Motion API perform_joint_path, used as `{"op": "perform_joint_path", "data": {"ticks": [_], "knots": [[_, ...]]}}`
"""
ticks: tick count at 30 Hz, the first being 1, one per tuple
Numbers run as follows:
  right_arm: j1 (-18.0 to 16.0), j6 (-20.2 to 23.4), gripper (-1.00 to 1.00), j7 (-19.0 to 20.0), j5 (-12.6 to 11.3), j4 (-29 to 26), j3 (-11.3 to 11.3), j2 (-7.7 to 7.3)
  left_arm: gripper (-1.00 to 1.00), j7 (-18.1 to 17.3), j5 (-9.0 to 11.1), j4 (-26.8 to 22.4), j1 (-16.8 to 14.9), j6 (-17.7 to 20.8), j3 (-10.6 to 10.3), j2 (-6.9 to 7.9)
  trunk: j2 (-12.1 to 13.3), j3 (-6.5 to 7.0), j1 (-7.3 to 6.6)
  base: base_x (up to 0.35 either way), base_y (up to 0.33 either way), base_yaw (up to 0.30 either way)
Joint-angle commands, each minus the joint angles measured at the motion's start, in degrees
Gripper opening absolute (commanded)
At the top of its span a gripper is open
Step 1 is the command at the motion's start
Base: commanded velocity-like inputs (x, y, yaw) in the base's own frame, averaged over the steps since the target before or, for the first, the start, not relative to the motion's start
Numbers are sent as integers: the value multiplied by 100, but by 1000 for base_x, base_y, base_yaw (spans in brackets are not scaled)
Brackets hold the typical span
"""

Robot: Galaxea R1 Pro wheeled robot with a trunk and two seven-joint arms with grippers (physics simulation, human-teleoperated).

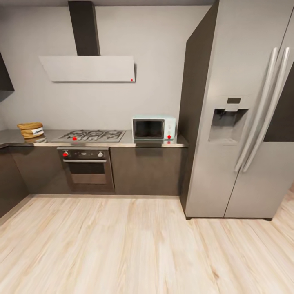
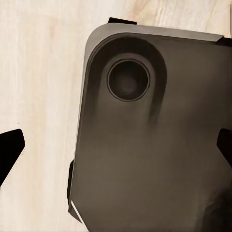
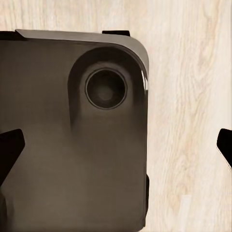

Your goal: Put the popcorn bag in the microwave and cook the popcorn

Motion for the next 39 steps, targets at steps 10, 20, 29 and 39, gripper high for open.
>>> {"op": "perform_joint_path", "data": {"ticks": [10, 20, 29, 39], "knots": [[-4, -25, 100, -1, -6, 7, -1, 0, 100, 6, 36, -5, 1, -8, 3, -1, -2, -5, 3, 321, 0, 0], [-4, -27, 100, -1, 0, 7, -1, 0, 100, 6, 44, -5, 1, -8, 3, -1, -2, -5, 3, 321, 0, 0], [-4, -23, 100, -1, 3, 7, 4, 0, 100, 6, 46, -5, 1, -8, 3, 0, -2, -5, 3, 321, 0, 0], [-4, -28, 100, -1, 3, 7, -1, 0, 100, 6, 36, -5, 1, -16, 11, -1, -2, -5, 3, 321, 0, 0]]}}
